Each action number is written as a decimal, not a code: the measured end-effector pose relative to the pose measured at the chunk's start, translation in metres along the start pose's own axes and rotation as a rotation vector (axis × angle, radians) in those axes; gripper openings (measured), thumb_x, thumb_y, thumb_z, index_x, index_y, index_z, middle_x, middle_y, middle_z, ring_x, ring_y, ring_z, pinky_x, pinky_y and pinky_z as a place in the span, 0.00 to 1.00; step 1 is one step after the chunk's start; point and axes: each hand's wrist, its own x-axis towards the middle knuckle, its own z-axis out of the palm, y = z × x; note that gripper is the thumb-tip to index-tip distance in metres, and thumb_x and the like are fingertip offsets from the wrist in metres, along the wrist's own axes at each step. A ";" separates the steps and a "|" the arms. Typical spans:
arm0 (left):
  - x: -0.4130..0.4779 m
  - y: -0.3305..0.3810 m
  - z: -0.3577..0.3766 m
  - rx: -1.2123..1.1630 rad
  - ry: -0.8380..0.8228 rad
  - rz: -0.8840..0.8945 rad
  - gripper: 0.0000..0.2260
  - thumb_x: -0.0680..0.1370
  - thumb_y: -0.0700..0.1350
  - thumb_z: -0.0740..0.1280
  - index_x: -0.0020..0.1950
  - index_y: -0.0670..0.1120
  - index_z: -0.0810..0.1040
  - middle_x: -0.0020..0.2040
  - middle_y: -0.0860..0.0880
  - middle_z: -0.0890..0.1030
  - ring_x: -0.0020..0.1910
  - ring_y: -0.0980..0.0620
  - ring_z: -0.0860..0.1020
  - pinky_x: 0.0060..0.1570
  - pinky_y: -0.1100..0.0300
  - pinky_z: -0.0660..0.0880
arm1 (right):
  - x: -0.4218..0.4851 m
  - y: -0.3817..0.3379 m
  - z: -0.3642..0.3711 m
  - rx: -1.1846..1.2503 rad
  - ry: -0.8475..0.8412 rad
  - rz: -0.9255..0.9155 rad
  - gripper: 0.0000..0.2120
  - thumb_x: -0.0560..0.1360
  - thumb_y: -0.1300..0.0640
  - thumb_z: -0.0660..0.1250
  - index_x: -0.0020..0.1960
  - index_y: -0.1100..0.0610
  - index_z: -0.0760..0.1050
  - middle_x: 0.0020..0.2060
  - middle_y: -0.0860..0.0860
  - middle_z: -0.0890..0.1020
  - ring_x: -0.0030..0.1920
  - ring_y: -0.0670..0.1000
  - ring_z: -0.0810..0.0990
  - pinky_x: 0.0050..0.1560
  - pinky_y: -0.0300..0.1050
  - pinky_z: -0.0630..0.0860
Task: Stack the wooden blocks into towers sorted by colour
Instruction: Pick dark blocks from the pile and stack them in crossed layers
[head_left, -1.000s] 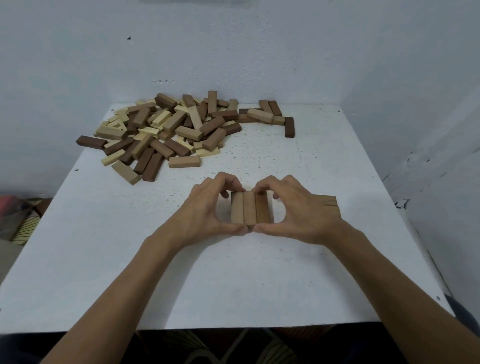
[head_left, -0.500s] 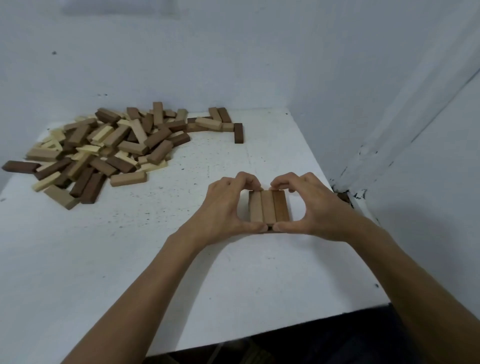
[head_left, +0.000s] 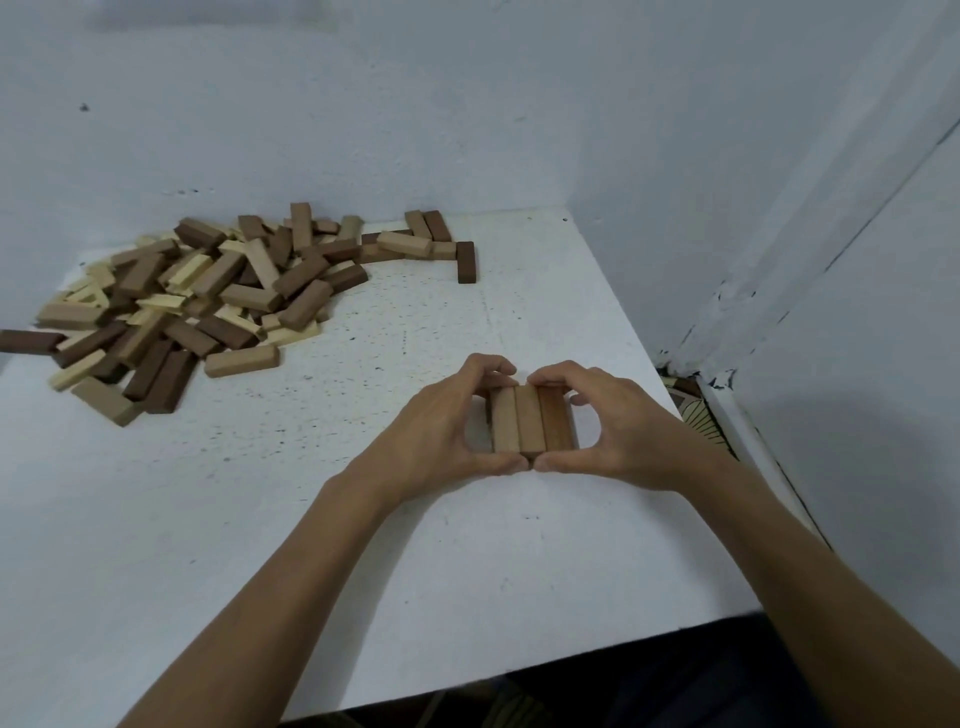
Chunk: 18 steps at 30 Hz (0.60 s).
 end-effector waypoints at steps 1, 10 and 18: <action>0.000 0.000 0.000 0.013 -0.006 0.005 0.36 0.65 0.56 0.79 0.67 0.58 0.63 0.64 0.58 0.75 0.61 0.59 0.74 0.62 0.54 0.73 | 0.000 0.000 0.001 -0.001 0.001 0.000 0.34 0.67 0.39 0.76 0.68 0.43 0.66 0.62 0.39 0.74 0.62 0.45 0.73 0.62 0.51 0.73; 0.001 -0.002 0.000 0.019 -0.012 0.023 0.37 0.65 0.54 0.80 0.67 0.57 0.63 0.61 0.58 0.74 0.58 0.58 0.75 0.58 0.63 0.73 | 0.005 -0.001 0.003 0.020 0.017 -0.029 0.36 0.66 0.42 0.78 0.69 0.47 0.68 0.61 0.40 0.77 0.61 0.42 0.74 0.61 0.48 0.75; 0.002 -0.003 0.002 0.002 -0.029 0.026 0.44 0.65 0.57 0.79 0.73 0.63 0.56 0.65 0.57 0.73 0.61 0.61 0.73 0.62 0.61 0.72 | 0.005 -0.001 0.002 0.018 -0.038 -0.029 0.43 0.64 0.37 0.78 0.73 0.44 0.63 0.66 0.39 0.74 0.65 0.42 0.72 0.65 0.50 0.73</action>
